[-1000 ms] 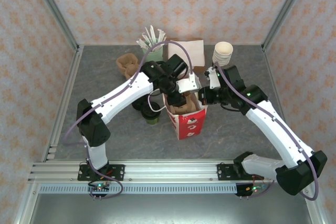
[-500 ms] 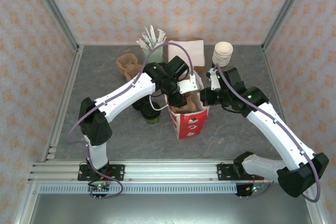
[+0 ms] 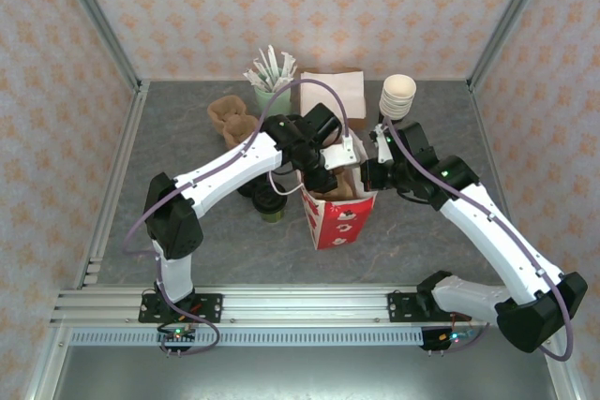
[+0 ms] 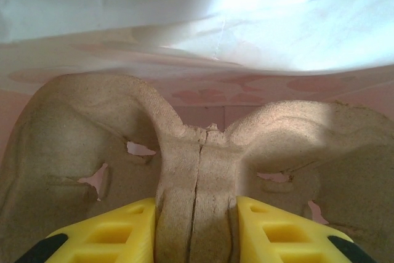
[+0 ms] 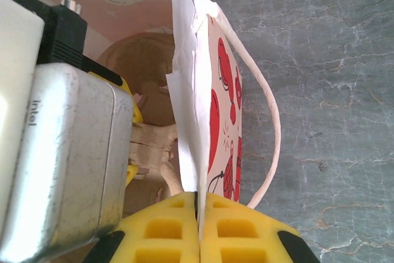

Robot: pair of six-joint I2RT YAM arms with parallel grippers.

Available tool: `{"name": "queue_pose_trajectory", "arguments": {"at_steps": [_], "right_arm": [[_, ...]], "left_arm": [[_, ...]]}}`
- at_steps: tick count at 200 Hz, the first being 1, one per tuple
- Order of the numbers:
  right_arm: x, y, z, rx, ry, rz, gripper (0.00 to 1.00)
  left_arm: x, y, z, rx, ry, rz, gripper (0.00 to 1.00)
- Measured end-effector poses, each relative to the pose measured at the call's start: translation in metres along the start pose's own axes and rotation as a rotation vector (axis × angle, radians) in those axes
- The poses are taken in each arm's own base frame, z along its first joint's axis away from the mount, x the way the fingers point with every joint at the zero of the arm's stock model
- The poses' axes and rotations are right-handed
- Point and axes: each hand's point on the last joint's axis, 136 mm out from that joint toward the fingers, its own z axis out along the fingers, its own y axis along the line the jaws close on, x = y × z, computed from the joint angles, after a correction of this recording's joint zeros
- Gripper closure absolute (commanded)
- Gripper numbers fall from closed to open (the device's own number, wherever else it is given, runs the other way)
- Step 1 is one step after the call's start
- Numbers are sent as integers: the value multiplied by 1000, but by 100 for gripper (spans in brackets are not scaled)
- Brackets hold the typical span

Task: Pack the takeout coffee

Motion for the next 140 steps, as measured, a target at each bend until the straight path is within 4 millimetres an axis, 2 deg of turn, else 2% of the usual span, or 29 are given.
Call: {"name": "queue_pose_trajectory", "arguments": {"at_steps": [59, 93, 140], "right_arm": [[-1, -4, -6, 39, -28, -13, 100], [-8, 1, -14, 16, -72, -18, 100], [-10, 3, -14, 4, -78, -20, 100]], "left_arm": [[-2, -1, -2, -6, -13, 13, 67], [12, 4, 3, -19, 31, -2, 68], [14, 8, 2, -31, 33, -10, 68]]}}
